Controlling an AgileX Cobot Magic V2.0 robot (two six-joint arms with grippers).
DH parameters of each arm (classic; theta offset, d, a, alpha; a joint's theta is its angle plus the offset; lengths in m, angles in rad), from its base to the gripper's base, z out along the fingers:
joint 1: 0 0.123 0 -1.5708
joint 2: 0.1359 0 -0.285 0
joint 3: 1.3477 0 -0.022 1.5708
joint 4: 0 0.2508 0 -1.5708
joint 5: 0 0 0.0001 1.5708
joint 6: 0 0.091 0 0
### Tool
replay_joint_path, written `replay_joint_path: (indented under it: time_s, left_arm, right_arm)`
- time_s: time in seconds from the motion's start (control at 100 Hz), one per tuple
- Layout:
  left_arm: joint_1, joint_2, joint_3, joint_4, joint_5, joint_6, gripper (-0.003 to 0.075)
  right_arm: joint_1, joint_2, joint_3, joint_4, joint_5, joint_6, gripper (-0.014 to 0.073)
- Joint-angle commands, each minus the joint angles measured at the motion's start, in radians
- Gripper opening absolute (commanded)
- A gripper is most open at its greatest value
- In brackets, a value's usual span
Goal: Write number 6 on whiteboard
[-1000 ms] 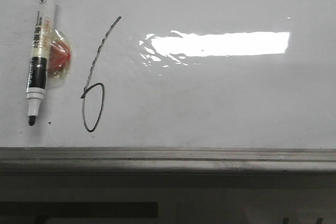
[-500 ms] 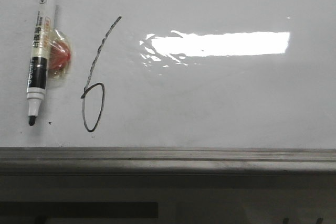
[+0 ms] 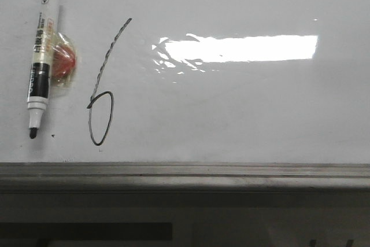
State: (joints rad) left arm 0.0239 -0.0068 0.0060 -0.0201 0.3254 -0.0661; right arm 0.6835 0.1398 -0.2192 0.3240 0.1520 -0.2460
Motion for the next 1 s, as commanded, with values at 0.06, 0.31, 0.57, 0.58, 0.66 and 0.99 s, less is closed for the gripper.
replay_joint_path:
  time_s: [0.06,0.31,0.57,0.58,0.66,0.99]
  left_arm:
    - [0.004,-0.030,0.042,-0.002,-0.071,-0.011,-0.0019]
    - [0.004,-0.030,0.042,-0.002,-0.071,-0.011,-0.0019]
    - [0.004,-0.030,0.042,-0.002,-0.071,-0.011,-0.0019]
    - [0.004,-0.030,0.042,-0.002,-0.071,-0.011,-0.0019]
    - [0.004,-0.030,0.042,-0.002,-0.071,-0.011,-0.0019]
    - [0.004,-0.030,0.042,-0.002,-0.071,-0.011,-0.0019]
  right_arm:
    - [-0.223,0.019,0.010,-0.006,-0.090,-0.008,-0.0064]
    - [-0.620,0.019,0.053,-0.006,-0.059,-0.008,-0.0064]
    - [-0.698,-0.029,0.164,-0.108,0.000,0.039,-0.0064]
    - [-0.698,-0.036,0.167,-0.141,0.008,0.070,-0.0064]
    - [-0.698,-0.067,0.178,-0.324,0.045,0.272,-0.0064]
    - [-0.704,-0.168,0.260,-0.438,0.070,0.369,-0.0064]
